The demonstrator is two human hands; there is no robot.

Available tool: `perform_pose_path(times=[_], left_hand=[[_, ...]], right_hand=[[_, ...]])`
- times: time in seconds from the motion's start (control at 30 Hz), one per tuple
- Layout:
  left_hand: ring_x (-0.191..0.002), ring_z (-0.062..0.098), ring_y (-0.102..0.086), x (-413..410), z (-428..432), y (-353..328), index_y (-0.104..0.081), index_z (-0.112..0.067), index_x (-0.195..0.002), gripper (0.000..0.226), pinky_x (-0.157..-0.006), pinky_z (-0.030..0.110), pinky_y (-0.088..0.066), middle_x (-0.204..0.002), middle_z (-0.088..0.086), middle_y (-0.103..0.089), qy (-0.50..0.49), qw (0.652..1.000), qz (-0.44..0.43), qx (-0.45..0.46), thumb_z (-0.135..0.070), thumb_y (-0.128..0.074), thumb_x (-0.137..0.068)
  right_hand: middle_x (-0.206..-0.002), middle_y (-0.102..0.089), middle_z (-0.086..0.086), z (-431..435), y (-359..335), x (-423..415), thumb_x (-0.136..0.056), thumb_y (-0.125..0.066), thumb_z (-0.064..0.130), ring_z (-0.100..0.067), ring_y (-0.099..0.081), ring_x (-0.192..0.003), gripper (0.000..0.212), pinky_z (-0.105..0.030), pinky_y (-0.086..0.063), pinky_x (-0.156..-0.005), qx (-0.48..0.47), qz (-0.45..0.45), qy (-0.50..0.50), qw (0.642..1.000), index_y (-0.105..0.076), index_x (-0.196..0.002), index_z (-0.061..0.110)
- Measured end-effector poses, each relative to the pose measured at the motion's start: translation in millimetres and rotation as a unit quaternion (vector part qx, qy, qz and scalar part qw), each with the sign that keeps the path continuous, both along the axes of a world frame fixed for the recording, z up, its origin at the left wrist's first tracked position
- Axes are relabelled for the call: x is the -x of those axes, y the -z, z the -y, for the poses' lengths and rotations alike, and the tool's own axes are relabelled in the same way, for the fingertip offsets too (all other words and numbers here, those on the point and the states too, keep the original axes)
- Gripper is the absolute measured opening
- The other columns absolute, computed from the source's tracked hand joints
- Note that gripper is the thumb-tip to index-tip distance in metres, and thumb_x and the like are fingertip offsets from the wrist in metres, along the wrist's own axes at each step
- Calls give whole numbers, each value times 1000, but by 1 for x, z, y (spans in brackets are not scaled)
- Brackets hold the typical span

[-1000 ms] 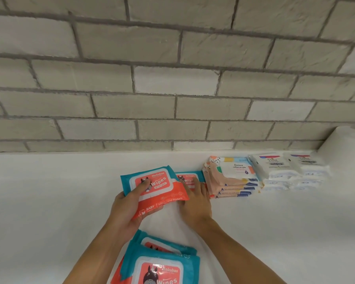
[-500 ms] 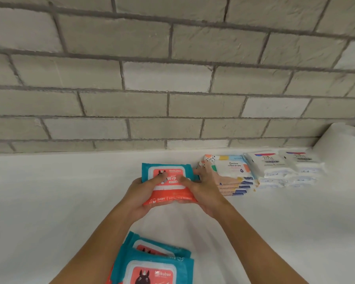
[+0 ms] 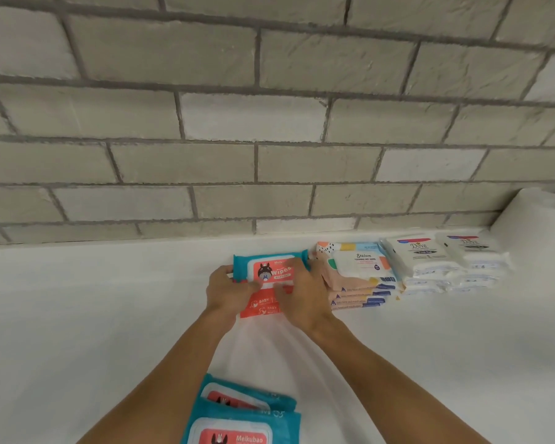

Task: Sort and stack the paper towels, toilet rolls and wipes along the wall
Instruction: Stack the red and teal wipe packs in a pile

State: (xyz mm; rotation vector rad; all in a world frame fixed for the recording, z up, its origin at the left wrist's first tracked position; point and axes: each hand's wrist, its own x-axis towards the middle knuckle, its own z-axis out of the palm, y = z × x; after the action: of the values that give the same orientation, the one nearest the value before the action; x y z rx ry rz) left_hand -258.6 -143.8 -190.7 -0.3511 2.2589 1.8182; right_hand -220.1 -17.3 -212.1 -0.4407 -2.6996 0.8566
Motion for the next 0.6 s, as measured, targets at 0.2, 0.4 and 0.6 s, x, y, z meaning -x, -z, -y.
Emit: perform_pose_path(times=[0.2,0.4,0.6], left_hand=[[-96,21,-64,-1,-4,6,-49,-14,-137,66,-88,38,-55,-130,10,-62,18,994,-45,94,-32,-79,-81],[-107,21,-64,-8,-7,8,-51,-16,-134,59,-91,32,-52,-130,5,-63,60,980,-99,161,-41,-71,-85],[-109,22,-63,-13,-2,15,-46,-18,-138,62,-95,34,-51,-132,6,-61,76,972,-101,196,-51,-63,-88]], right_hand=[[-142,-39,-3,0,18,-1,-97,-49,41,-22,-36,-135,41,-43,-42,-109,-70,2,-6,998,-43,-136,30],[-145,-46,-8,4,23,-15,-98,-48,40,-32,-36,-138,41,-51,-34,-113,-162,-8,-52,985,-51,-136,22],[-162,-15,1,3,16,-30,-89,3,59,-22,-7,-150,72,-41,-9,-120,-127,70,-100,984,-23,-151,33]])
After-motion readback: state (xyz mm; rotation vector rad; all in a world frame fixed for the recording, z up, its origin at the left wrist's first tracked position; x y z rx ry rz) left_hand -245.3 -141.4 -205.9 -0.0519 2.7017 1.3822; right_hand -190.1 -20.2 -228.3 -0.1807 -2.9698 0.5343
